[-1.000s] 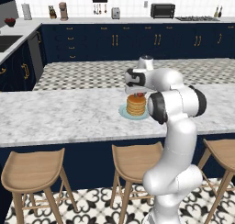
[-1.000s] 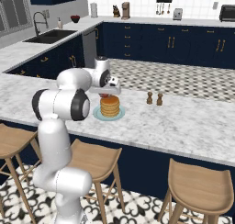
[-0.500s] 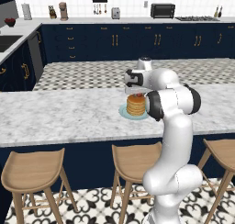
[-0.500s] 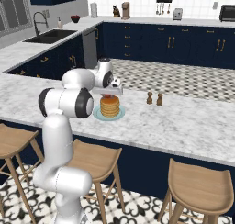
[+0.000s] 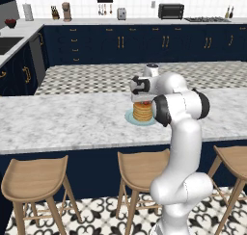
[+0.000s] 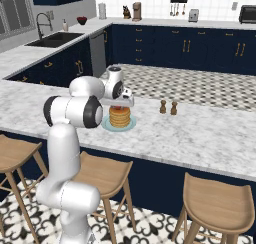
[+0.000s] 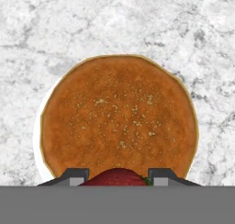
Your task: Take the strawberry from the fridge and place it on top of the pancake, located on the dining counter.
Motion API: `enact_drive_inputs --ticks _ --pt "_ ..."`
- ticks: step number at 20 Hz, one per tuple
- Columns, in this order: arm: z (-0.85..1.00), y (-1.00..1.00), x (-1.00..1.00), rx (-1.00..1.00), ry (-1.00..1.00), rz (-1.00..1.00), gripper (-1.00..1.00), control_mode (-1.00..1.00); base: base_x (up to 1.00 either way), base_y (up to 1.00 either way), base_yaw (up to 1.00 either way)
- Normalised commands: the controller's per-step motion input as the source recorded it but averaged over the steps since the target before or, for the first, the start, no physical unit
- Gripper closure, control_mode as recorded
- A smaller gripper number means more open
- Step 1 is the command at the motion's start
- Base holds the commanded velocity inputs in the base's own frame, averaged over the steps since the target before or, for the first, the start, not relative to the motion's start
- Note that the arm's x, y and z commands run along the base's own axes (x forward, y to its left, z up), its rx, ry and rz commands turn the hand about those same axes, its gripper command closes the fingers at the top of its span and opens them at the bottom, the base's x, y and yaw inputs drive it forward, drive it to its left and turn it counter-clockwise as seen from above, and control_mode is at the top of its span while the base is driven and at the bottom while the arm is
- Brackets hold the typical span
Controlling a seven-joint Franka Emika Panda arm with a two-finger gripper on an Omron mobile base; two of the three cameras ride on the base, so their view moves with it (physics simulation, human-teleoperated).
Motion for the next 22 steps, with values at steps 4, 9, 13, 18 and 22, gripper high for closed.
enact_drive_inputs --ticks 4,9,13,18,22 --pt "-0.21 -0.01 0.00 0.00 0.00 0.01 1.00 -1.00 0.00 0.00 0.00" --pt "-0.01 -0.05 0.00 0.00 -0.03 0.01 1.00 -1.00 0.00 0.00 0.00" --pt "0.00 -0.05 0.18 0.00 -0.02 0.01 1.00 -1.00 0.00 0.00 0.00" --pt "0.00 -0.02 0.29 0.00 0.00 0.00 1.00 -1.00 0.00 0.00 0.00" --pt "0.00 0.00 0.06 0.00 -0.04 0.02 1.00 -1.00 0.00 0.00 0.00"
